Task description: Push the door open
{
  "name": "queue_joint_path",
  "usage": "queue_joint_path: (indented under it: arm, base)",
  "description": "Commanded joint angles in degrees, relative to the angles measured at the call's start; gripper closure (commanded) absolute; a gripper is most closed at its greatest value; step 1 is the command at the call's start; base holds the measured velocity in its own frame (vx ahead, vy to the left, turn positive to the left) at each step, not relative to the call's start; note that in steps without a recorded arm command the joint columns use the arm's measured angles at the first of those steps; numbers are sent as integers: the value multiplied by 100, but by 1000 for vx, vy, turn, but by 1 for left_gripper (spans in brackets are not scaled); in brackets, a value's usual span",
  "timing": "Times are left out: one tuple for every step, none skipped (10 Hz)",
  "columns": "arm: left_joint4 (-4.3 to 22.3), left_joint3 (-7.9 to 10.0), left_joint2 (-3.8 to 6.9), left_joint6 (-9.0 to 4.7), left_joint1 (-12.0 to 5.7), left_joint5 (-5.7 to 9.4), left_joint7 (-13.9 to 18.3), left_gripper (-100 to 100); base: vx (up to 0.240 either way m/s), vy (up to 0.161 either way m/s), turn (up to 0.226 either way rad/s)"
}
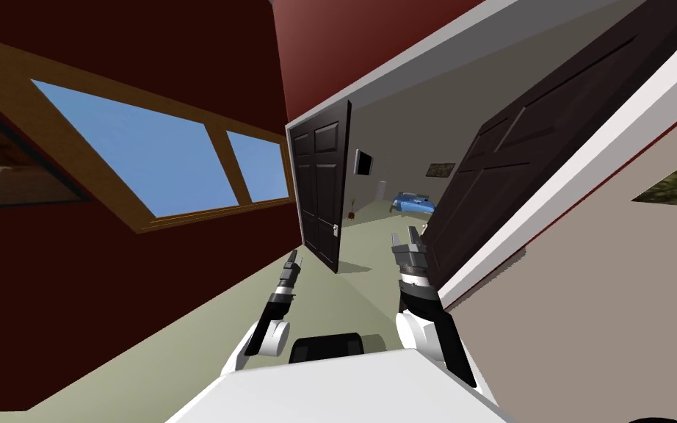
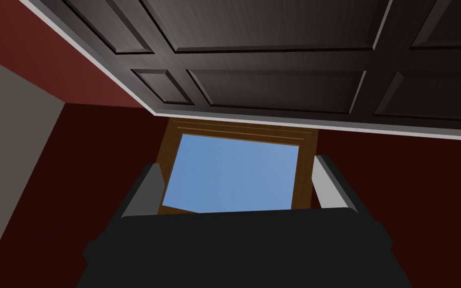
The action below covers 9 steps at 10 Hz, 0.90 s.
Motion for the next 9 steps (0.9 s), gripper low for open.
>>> queue_joint_path:
  arm:
    - [211, -67, 2, -55, -94, 26, -8, -100]
    - [328, -109, 5, -81, -145, 41, -12, -100]
    - [445, -150, 9, -107, -195, 57, -17, -100]
    - [561, -192, 7, -133, -245, 73, -21, -100]
    - [678, -233, 6, -158, -296, 88, -26, -100]
    - [795, -275, 4, -184, -346, 104, -30, -100]
    - [912, -316, 3, -210, -397, 120, -35, -100]
    - [1029, -358, 1, -236, -447, 135, -39, -100]
    - [1146, -400, 0, -262, -498, 151, -44, -100]
  base:
    - [100, 44, -88]
    - [96, 49, -76]
    - [89, 46, -87]
    - [79, 38, -76]
    - [81, 42, -81]
    - [94, 35, -90]
    - [90, 39, -96]
    - [96, 44, -76]
    - [90, 52, -78]
